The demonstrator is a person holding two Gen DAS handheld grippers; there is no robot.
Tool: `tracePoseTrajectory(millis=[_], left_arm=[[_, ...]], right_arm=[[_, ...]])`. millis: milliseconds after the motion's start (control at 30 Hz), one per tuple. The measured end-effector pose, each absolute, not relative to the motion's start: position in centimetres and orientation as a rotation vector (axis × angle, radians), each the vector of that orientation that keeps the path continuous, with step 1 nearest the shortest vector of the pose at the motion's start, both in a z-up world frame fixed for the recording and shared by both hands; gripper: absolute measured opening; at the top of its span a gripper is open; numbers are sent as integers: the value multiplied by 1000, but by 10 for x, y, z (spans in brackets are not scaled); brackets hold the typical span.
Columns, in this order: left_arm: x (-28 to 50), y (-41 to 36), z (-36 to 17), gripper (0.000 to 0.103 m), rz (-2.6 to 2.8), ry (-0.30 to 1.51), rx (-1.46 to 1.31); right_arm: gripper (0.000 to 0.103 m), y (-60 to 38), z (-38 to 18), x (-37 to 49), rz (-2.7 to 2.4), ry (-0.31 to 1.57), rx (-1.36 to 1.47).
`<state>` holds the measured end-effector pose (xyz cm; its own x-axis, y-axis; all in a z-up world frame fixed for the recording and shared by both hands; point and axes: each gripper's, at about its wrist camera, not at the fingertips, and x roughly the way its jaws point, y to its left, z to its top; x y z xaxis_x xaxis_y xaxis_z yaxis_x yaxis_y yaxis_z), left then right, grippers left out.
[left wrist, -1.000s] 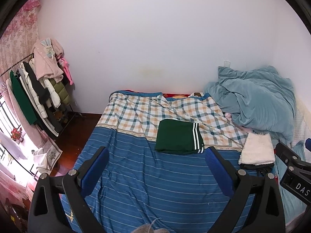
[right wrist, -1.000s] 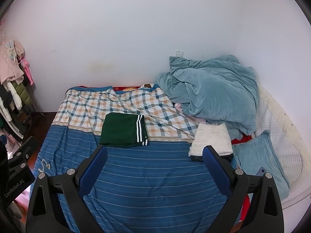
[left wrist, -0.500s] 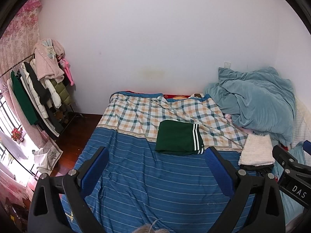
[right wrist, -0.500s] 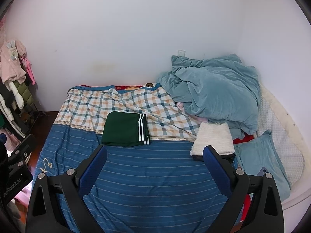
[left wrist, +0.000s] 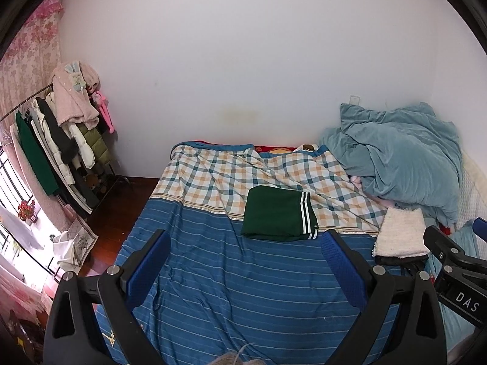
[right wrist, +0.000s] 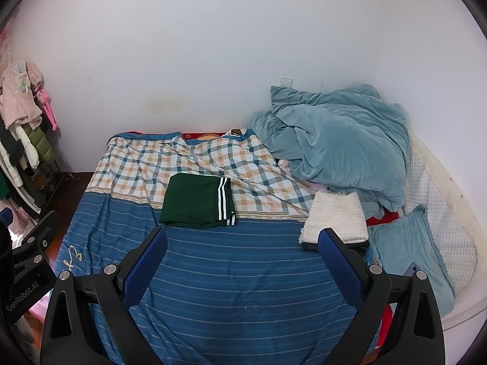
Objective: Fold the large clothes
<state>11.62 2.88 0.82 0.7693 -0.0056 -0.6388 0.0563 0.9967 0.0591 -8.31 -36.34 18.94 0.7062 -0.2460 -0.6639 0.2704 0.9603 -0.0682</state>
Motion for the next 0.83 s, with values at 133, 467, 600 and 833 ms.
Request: tracePoseTrajectory(millis=[133,467,600,833], left_arm=[[116,29,8,101,-33,689,75],[116,29,8,101,-32,689,76],[117,30,8,101,-33,691,76],[118,29,8,101,-30,689,76]], right_arm=[[101,-363,188,-77,-276,733,30],[101,-364,187,-70,-268,732,28],[101,-364,187,-68,-268,732,27],[101,-365,187,-66,-266,732,28]])
